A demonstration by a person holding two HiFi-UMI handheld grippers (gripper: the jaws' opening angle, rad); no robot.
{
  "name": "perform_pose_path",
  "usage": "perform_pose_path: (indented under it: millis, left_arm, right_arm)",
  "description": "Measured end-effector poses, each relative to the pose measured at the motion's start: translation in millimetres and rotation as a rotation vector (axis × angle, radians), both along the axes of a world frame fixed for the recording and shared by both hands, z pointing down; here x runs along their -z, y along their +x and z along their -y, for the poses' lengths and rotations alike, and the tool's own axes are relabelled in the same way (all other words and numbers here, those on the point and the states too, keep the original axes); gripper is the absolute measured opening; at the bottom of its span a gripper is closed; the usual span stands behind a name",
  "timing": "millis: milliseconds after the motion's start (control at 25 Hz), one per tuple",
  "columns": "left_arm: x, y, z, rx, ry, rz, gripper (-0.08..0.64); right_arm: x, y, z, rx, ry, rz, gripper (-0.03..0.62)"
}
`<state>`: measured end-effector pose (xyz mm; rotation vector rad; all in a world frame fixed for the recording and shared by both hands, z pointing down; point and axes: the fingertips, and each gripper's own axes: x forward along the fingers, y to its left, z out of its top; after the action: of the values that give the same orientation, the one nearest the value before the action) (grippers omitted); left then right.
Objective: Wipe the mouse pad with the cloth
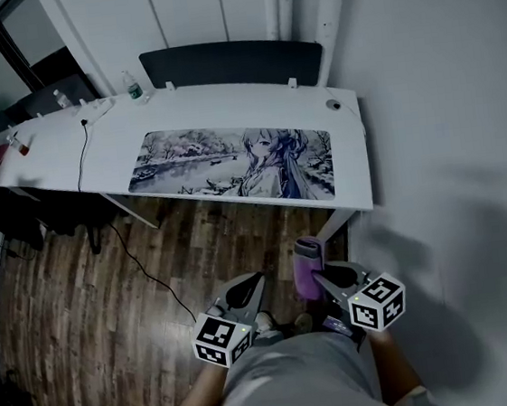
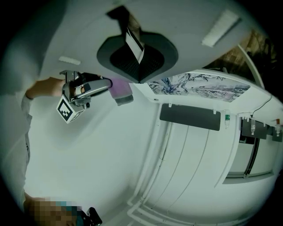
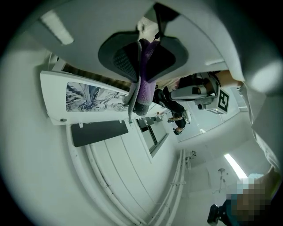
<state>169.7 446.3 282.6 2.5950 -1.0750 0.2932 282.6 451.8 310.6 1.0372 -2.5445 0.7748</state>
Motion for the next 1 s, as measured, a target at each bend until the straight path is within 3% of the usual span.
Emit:
perform_pose_path:
  millis: [640,1000]
  left_arm:
    - [0.7,-42.0,7.4,-0.076,0.004,-0.017,0.018]
    - [-6.6,-29.7,40.8,-0.101,-0.011,-0.017,0.018]
  right_arm:
    - [1.1,-29.8,13.0,-0.086,-0.014,-0.016,0.071]
    - [-5.7,-14.6,46.4,-0.126,-0.02,-0.003,0.071]
